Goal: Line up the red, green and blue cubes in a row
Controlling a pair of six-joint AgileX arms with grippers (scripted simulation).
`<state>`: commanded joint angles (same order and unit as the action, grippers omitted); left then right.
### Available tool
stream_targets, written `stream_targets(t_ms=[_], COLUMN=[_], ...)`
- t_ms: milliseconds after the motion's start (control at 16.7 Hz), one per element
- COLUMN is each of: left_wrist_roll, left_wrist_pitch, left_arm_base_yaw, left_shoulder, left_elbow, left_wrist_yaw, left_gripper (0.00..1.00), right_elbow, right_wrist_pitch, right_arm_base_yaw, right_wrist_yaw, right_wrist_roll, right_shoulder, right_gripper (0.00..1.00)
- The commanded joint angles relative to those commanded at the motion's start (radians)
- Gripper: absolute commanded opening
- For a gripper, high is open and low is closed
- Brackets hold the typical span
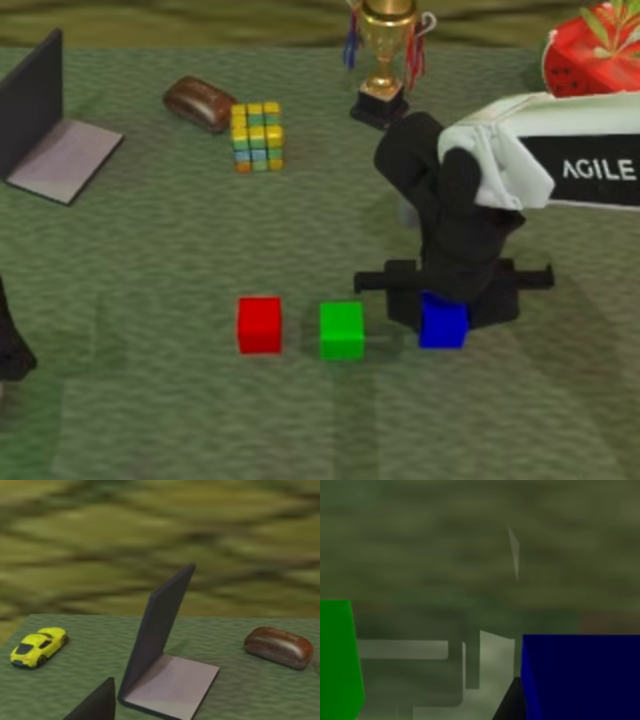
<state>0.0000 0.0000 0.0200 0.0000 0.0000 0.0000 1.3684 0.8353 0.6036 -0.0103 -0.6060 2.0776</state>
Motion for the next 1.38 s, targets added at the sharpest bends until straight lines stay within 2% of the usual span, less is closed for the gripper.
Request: stream_targets(t_ms=[600, 1200, 1380], left_wrist_roll=[0.000, 0.000, 0.000], left_wrist_pitch=[0.000, 0.000, 0.000], left_arm_base_yaw=[0.000, 0.000, 0.000], left_shoulder=[0.000, 0.000, 0.000], left_elbow=[0.000, 0.000, 0.000], left_wrist_yaw=[0.000, 0.000, 0.000], left_gripper=[1.00, 1.00, 1.00], right_elbow=[0.000, 0.002, 0.040], right_wrist_pitch=[0.000, 0.003, 0.069], right_arm_base_yaw=[0.000, -0.001, 0.006], right_wrist_yaw=[0.000, 0.000, 0.005], right_wrist_roll=[0.000, 0.000, 0.003], right_shoulder=[0.000, -0.002, -0.022], right_gripper=[0.98, 1.00, 1.00])
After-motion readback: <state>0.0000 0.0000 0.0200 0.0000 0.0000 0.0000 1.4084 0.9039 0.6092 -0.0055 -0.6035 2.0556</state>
